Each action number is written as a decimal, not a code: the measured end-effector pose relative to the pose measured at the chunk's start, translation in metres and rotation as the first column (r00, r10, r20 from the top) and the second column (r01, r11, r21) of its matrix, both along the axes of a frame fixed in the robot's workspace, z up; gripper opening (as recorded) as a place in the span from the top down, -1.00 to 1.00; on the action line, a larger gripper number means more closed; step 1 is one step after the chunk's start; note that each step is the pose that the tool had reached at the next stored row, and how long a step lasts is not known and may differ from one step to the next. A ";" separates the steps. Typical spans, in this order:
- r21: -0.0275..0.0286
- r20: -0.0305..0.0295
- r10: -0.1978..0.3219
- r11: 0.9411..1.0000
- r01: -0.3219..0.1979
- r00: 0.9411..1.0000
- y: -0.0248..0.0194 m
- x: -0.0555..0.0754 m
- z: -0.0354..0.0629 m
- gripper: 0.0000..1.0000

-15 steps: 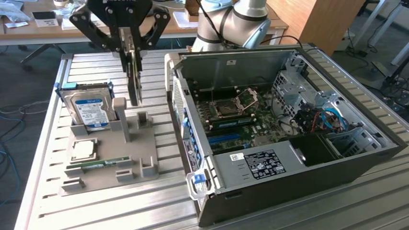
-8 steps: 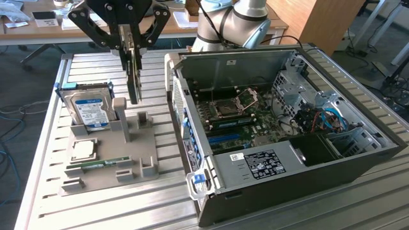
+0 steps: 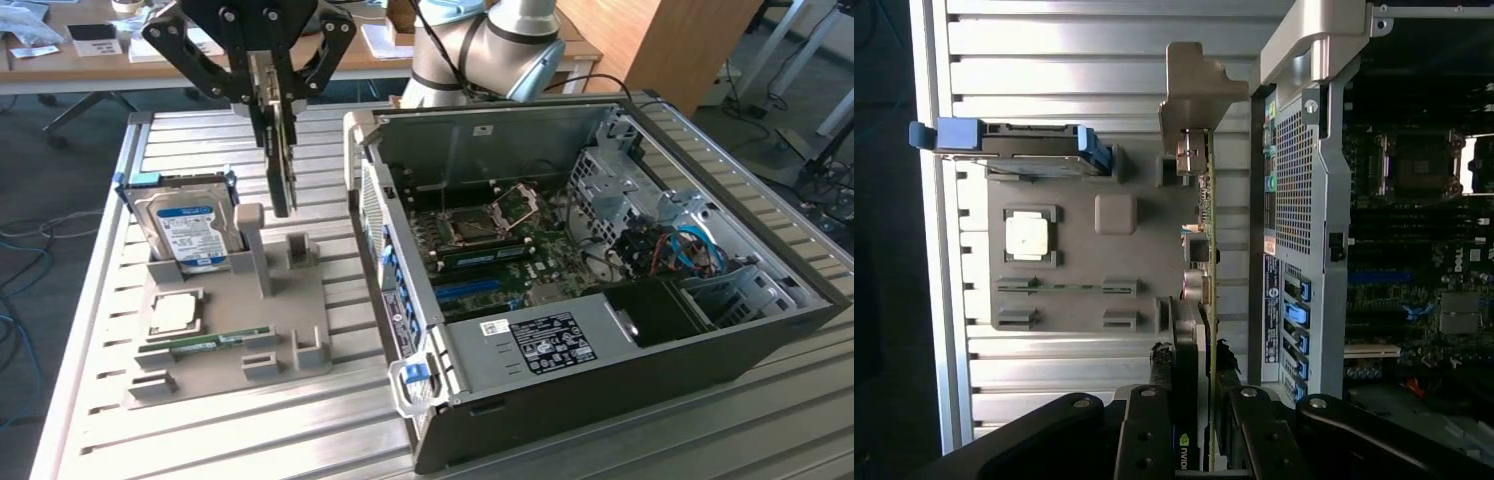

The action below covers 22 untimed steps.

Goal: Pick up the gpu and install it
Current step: 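Pick up the gpu and move the gpu toward the slot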

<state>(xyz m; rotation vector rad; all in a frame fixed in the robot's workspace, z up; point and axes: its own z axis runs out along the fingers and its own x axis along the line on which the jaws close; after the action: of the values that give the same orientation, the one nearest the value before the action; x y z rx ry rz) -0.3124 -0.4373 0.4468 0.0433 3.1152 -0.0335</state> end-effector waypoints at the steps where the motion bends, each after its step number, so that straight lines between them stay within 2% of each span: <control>1: 0.000 0.000 0.000 1.000 0.000 1.000 0.0000 0.000 0.0000 0.47; 9: 0.000 0.000 0.000 1.000 0.000 1.000 0.0000 0.006 0.0000 0.47; 22: 0.000 0.000 0.000 1.000 0.000 1.000 0.0000 0.040 0.0000 0.47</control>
<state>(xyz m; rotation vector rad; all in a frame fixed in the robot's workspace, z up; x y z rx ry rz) -0.2724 -0.4373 0.4468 0.0431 3.1153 -0.0334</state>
